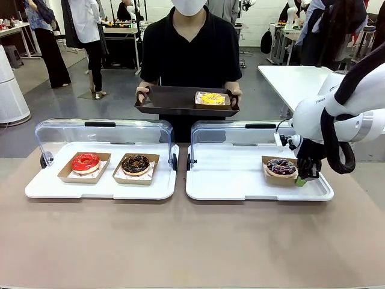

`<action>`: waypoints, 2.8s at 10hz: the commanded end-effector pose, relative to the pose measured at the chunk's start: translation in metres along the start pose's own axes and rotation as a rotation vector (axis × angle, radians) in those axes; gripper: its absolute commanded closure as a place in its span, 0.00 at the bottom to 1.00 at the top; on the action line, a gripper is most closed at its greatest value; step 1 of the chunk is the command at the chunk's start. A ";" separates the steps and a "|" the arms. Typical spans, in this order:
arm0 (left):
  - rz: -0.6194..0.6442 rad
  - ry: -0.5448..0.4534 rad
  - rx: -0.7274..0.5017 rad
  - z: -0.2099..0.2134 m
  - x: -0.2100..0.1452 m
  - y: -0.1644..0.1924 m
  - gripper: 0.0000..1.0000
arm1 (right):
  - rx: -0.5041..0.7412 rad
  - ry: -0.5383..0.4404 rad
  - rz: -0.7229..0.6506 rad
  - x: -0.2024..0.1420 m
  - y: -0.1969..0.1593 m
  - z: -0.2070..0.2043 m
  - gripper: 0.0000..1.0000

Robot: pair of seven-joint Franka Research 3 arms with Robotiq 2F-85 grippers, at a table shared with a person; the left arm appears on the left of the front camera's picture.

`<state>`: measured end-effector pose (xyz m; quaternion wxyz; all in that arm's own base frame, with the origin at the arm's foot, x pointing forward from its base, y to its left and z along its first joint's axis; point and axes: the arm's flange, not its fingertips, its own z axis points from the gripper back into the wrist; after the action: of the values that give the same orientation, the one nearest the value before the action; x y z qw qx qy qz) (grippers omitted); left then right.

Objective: Provide the desired donut to the person.
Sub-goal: Pick up and lift the Paper togo box containing the Donut pointed at by the person, then place the picked Paper togo box onto the Handle tray extended by the person.

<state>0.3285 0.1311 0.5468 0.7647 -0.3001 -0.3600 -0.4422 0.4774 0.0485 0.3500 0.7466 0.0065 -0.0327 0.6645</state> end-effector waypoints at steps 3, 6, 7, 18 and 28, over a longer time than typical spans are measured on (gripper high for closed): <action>-0.012 -0.022 -0.002 0.001 -0.001 0.000 0.00 | 0.042 0.084 -0.039 0.018 0.107 0.110 1.00; -0.012 -0.022 -0.002 0.001 -0.001 0.000 0.00 | 0.011 0.070 0.017 0.028 0.160 0.191 1.00; -0.012 -0.022 -0.002 0.001 -0.001 0.000 0.00 | -0.006 0.059 0.034 0.037 0.169 0.215 1.00; -0.012 -0.022 -0.002 0.001 -0.001 0.000 0.00 | -0.018 0.009 0.002 0.068 0.120 0.273 1.00; -0.012 -0.022 -0.002 0.001 -0.001 0.000 0.00 | -0.018 0.009 0.002 0.068 0.120 0.273 1.00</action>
<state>0.3285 0.1312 0.5469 0.7647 -0.3001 -0.3601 -0.4421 0.3591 0.1157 0.6265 0.7463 -0.0034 -0.0376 0.6645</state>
